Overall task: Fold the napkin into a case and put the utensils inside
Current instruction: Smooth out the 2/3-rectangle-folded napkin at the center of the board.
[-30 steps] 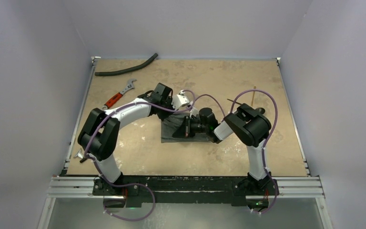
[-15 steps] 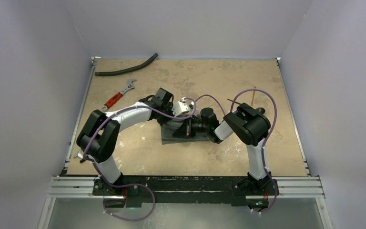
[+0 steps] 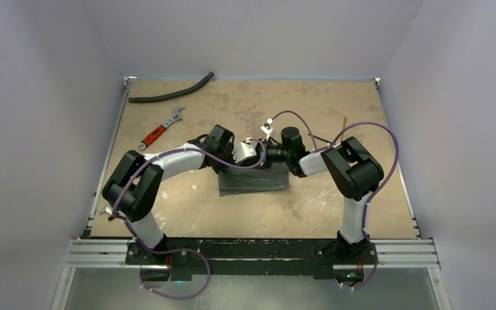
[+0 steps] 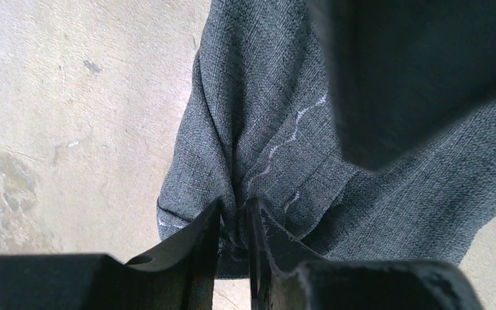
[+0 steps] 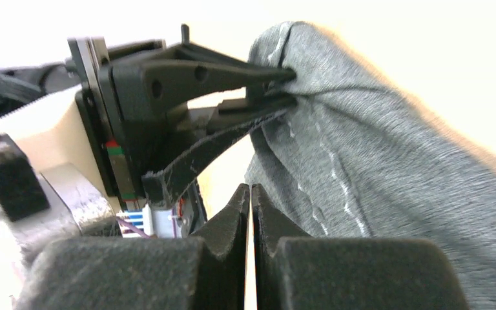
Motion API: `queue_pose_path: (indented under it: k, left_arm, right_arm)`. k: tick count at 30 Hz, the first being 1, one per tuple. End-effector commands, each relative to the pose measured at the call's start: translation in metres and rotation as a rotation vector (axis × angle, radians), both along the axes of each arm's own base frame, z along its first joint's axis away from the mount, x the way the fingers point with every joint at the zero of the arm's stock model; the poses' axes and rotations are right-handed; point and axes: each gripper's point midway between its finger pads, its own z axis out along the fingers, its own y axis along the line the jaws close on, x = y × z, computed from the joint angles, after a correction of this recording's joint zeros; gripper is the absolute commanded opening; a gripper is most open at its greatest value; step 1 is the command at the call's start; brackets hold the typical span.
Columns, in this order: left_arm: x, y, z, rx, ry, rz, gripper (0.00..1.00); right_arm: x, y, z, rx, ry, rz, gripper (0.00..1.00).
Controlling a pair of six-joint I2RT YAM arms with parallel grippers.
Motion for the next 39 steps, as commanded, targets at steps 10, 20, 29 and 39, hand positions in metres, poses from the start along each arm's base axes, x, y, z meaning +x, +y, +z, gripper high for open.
queue_pose_path:
  k: [10,20,29,39]
  left_arm:
    - [0.009,-0.028,0.074,-0.146,0.039,0.040,0.30]
    - [-0.033,-0.026,0.094,-0.170,0.124,-0.127,0.36]
    - [-0.085,0.004,0.053,-0.053,0.094,-0.468,0.48]
    - [-0.083,-0.012,0.044,-0.062,-0.169,-0.690,0.53]
  right_arm:
    - [0.071,0.026,0.023,0.031,-0.059,-0.028,0.03]
    - [0.053,0.055,-0.006,0.033,0.003,-0.004,0.00]
    - [0.059,0.045,-0.045,-0.082,-0.006,-0.089,0.00]
    - [0.052,0.049,0.014,0.029,-0.092,-0.057,0.05]
